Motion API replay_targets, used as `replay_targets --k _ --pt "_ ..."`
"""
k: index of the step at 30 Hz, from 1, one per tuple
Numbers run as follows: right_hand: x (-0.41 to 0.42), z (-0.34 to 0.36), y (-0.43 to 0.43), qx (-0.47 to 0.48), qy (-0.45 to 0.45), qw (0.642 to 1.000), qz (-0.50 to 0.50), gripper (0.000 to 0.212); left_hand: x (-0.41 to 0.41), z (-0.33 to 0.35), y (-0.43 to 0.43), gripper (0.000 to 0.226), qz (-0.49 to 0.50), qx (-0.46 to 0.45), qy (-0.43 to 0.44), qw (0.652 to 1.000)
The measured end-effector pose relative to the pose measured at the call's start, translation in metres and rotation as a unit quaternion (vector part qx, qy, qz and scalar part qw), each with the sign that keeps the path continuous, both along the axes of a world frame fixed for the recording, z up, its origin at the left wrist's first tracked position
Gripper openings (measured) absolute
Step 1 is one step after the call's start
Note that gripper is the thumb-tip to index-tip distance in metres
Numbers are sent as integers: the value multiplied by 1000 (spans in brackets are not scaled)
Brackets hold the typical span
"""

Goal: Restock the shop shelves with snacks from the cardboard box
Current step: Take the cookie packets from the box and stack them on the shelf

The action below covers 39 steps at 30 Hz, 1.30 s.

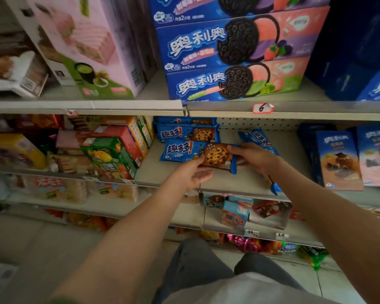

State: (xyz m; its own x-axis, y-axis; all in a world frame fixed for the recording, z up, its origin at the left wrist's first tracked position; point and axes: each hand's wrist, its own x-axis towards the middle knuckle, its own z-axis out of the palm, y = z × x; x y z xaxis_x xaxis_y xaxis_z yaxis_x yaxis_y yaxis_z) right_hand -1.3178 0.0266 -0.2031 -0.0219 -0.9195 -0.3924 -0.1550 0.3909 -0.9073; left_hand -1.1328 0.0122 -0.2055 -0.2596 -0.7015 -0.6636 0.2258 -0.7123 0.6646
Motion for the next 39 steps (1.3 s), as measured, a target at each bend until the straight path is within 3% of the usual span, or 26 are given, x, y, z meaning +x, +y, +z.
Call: replay_targets --k 3,6,10,15,27,30,32,35,37,39 --pt "8 -8 -10 -25 -3 1000 -13 26 10 3 -17 11 -30 -8 -27 999" --pt "21 -16 -19 -53 4 998 -29 26 16 -1 -25 26 -21 -16 -12 1000" --pt "32 -25 -28 -85 37 994 -54 30 22 -11 -34 7 -32 -9 0 999" --pt "45 -23 -38 -113 36 991 -68 35 20 -8 -46 13 -15 -17 -2 1000" --pt "45 -21 -50 -116 149 977 -98 39 9 -6 -56 26 -2 -60 -2 998" --pt "34 -13 -40 -128 263 952 -94 53 1 -7 -49 24 -12 -51 -38 998" --pt "20 -5 -31 -129 385 908 -103 62 -9 -8 -41 16 -12 -32 -60 998" --pt "-4 7 -13 -39 535 837 -111 69 -30 -3 -27 25 -26 -3 -74 997" --pt "-22 8 1 38 560 822 -99 80 -46 4 -18 25 -53 10 -59 997" --pt "-34 4 9 110 537 832 -88 89 -61 8 -14 15 -84 15 -43 995"
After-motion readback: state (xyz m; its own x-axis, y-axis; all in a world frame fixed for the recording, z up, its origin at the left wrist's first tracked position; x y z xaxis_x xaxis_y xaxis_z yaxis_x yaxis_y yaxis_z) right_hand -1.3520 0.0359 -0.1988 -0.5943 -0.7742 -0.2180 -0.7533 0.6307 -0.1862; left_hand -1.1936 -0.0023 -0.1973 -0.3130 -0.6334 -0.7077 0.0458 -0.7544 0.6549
